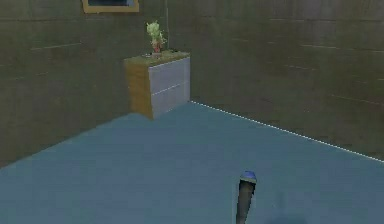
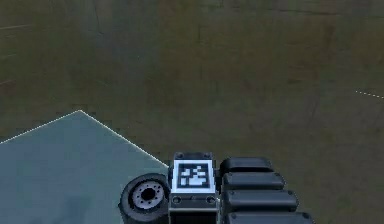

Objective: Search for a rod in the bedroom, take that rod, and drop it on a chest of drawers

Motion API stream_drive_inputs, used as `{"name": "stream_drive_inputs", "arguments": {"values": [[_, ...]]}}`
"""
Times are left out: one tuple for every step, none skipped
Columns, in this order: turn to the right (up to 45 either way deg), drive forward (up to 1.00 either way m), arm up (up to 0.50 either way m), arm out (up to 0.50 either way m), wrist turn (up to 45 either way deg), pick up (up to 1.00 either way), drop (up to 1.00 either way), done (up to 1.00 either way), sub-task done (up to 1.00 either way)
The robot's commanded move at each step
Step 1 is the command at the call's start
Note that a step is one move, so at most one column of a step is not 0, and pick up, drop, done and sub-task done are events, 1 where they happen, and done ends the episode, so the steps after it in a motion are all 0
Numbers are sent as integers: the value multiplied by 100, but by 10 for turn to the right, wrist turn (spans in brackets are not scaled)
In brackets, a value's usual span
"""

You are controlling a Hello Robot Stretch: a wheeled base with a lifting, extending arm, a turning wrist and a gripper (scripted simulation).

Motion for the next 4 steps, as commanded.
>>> {"name": "stream_drive_inputs", "arguments": {"values": [[0, 100, 0, 0, 0, 0, 0, 0, 0], [0, 100, 0, 0, 0, 0, 0, 0, 0], [0, 65, 0, 0, 0, 0, 0, 0, 0], [450, 0, 0, 0, 0, 0, 0, 0, 0]]}}
